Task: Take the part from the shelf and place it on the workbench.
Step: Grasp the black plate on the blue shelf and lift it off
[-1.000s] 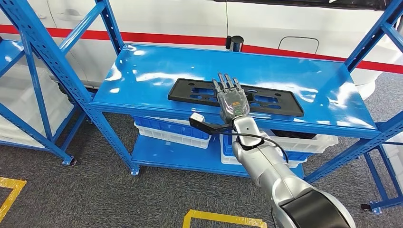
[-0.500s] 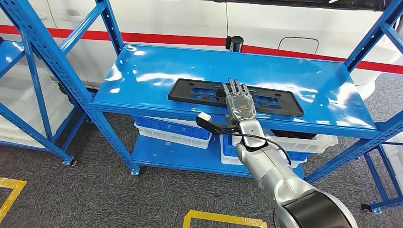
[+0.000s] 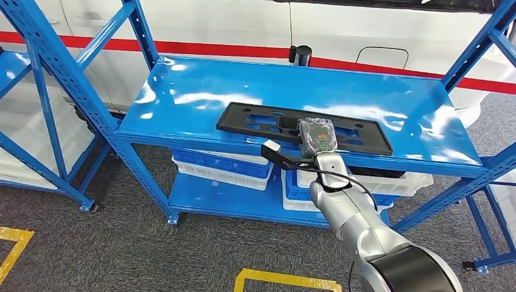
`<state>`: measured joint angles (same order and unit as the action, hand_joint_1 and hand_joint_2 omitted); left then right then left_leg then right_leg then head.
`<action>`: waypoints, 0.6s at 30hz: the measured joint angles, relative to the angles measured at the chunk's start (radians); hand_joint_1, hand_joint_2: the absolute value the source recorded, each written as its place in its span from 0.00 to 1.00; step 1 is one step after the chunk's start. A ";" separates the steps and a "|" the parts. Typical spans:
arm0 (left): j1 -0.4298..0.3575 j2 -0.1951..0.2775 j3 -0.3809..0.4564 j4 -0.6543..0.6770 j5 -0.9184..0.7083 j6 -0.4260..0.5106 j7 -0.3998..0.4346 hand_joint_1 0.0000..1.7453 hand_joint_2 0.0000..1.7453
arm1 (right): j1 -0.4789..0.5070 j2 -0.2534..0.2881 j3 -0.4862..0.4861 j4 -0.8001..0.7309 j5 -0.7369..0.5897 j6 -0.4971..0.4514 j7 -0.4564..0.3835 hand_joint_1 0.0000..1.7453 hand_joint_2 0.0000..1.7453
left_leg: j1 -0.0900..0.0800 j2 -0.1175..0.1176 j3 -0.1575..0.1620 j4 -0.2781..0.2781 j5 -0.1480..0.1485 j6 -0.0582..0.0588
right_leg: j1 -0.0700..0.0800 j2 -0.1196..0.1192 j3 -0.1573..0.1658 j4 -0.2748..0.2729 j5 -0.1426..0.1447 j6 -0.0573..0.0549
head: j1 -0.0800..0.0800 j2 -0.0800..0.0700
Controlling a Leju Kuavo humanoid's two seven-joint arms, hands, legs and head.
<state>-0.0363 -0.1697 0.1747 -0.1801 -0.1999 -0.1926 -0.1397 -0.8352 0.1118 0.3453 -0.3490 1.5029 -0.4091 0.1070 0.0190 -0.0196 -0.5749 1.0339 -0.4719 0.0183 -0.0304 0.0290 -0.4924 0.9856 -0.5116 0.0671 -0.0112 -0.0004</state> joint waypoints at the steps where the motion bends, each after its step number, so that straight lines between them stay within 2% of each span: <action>1: 0.000 0.000 0.000 0.000 0.000 0.000 0.000 0.00 1.00 | 0.000 -0.001 -0.003 0.001 0.000 -0.001 -0.002 1.00 1.00 | 0.000 0.000 0.000 0.000 0.000 0.000 | 0.000 0.000 0.000 0.000 0.000 0.000 | 0.000 0.000; 13: 0.000 0.002 0.000 0.000 0.000 -0.007 -0.004 0.00 1.00 | 0.000 -0.010 -0.037 0.002 0.003 -0.019 -0.030 1.00 1.00 | 0.000 0.000 0.000 0.000 0.000 0.000 | 0.000 0.000 0.000 0.000 0.000 0.000 | 0.000 0.000; 18: 0.000 0.004 0.001 0.000 -0.009 -0.018 -0.023 0.00 1.00 | 0.004 -0.011 -0.041 0.002 0.014 -0.063 -0.060 1.00 1.00 | 0.000 0.000 0.000 0.000 0.000 0.000 | 0.000 0.000 0.000 0.000 0.000 0.000 | 0.000 0.000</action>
<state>-0.0359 -0.1657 0.1754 -0.1801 -0.2091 -0.2110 -0.1626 -0.8310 0.1005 0.3048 -0.3472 1.5165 -0.4720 0.0472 0.0189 -0.0198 -0.5751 1.0340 -0.4719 0.0183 -0.0304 0.0289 -0.4924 0.9857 -0.5115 0.0671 -0.0113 -0.0004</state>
